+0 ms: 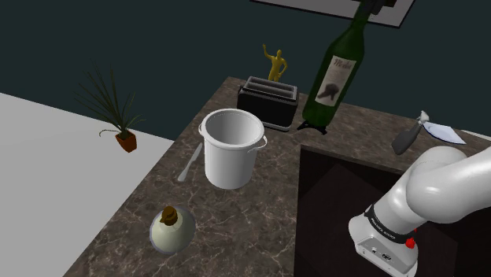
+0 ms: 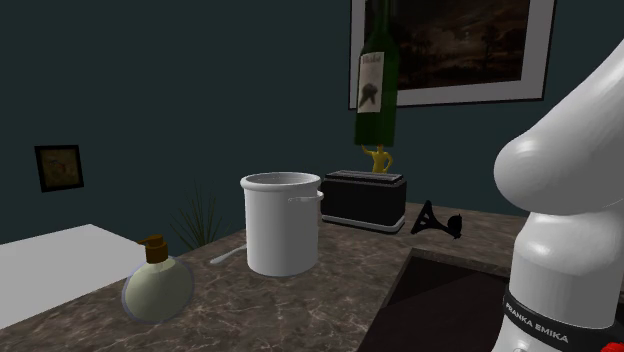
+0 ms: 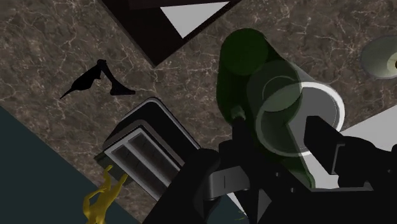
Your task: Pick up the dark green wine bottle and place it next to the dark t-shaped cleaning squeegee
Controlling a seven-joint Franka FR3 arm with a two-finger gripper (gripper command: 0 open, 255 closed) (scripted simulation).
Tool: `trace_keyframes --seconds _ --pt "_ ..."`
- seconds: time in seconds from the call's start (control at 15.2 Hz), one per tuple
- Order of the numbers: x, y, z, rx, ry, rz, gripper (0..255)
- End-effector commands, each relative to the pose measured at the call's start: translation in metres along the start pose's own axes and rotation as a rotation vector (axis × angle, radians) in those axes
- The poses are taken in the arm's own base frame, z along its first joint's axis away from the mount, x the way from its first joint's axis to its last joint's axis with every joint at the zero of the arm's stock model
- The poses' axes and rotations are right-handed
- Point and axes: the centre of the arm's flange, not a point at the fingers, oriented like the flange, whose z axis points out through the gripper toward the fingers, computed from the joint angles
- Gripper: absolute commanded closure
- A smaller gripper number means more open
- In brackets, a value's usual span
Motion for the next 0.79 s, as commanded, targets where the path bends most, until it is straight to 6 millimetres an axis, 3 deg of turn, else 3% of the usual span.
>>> trace_keyframes --seconds 0.0,0.73 --pt "0.013 0.024 0.007 0.000 0.001 -0.002 255" --pt "0.068 0.150 0.055 0.000 0.001 -0.002 255"
